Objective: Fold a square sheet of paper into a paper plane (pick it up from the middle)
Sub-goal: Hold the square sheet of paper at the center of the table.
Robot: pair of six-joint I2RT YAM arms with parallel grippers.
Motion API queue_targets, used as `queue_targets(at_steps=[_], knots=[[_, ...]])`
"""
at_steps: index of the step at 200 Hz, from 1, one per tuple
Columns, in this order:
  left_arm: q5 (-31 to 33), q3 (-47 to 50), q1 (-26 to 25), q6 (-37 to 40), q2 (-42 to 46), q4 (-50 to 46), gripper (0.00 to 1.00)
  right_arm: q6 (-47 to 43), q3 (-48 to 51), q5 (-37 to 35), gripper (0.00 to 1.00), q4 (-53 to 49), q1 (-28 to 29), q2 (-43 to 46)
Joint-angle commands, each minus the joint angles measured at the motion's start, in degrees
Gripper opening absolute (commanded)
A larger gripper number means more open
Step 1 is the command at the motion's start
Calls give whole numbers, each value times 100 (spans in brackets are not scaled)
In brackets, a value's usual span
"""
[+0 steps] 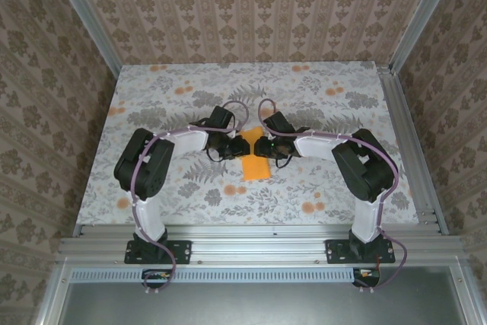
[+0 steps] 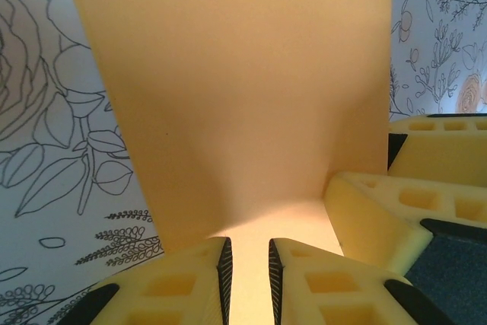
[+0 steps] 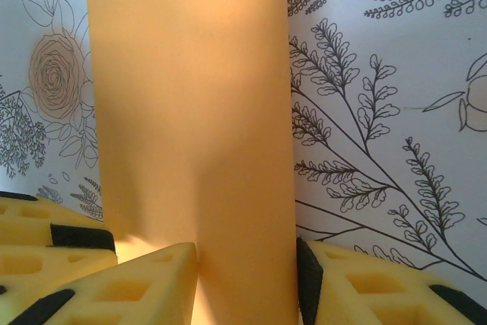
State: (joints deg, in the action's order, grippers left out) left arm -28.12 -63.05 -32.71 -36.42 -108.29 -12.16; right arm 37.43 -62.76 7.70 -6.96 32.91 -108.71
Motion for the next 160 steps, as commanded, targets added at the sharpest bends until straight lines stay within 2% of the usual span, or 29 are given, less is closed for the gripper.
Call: queue_targets(at_steps=[1,77,98,160], knots=[[-27,-95,-43,72,-164,-47,24,-52,133,47,43,-235,102,-312],[277,-97,-51,377,-356,-439,23,-33,98,43,43,-283,102,-249],[341,-92,-56,443,-389,-506,23,-57,37,29,48,-377,94,-161],[446,-127,-60,562,-469,-632,23,-299,52,-63,50,-822,-140,568]])
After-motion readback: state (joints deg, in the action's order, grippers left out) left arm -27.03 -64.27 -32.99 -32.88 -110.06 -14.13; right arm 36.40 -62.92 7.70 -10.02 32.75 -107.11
